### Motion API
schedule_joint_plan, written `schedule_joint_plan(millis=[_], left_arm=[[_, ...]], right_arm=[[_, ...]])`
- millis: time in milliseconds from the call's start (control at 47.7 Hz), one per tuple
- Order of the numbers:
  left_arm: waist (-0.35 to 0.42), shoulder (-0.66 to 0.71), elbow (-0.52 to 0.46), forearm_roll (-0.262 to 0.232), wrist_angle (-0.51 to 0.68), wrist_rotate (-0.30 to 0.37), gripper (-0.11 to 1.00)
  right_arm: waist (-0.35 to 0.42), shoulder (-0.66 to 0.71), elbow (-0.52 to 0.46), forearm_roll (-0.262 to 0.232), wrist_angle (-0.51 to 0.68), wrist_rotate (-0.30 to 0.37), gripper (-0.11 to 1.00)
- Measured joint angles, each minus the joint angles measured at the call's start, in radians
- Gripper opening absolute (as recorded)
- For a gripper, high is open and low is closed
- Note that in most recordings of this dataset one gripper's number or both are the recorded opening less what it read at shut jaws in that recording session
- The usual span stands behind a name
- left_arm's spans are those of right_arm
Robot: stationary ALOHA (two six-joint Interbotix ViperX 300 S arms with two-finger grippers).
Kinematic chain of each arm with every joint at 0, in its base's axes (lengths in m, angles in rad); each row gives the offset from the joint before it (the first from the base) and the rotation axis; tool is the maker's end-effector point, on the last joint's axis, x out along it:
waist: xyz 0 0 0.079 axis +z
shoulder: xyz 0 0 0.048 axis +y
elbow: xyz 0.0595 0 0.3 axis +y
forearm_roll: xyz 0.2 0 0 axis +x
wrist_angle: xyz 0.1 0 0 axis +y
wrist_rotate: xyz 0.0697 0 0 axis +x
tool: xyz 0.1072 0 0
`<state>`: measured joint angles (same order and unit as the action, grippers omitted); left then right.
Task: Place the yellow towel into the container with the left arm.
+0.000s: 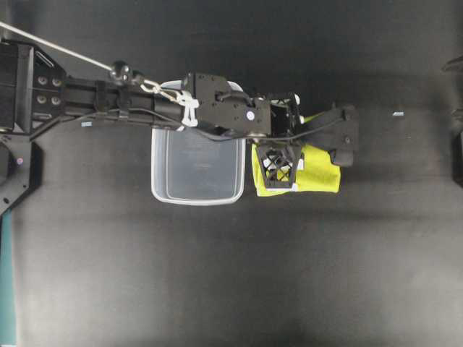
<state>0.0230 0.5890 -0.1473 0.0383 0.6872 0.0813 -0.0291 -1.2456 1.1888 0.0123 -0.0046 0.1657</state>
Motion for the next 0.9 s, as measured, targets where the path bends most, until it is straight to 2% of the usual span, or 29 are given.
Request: schedule_joint_plan(millis=[42,252,524,692,901], left_arm=[[-0.003,-0.003,-0.006,0.002,0.0,0.0,0.06],[-0.012,-0.058,-0.072,0.002,0.071,0.0,0.07],[-0.037,-0.264,-0.106,0.002,0.31,-0.003,0.07],[-0.035,-0.434,-0.04,0.0,0.434,-0.003,0.07],[-0.038,-0.626,0.146,0.002,0.423,-0.003,0.07]], right_arm=[[0.0,-0.002,0.0,0.002,0.0,0.0,0.75],[0.0,-0.002,0.0,0.002,-0.002,-0.002,0.75],[-0.002,-0.002,0.0,0.0,-0.003,-0.002,0.75],[0.0,-0.002,0.0,0.002,-0.029,-0.002,0.75],[-0.002,0.005,0.0,0.002,-0.077,-0.002,0.75]])
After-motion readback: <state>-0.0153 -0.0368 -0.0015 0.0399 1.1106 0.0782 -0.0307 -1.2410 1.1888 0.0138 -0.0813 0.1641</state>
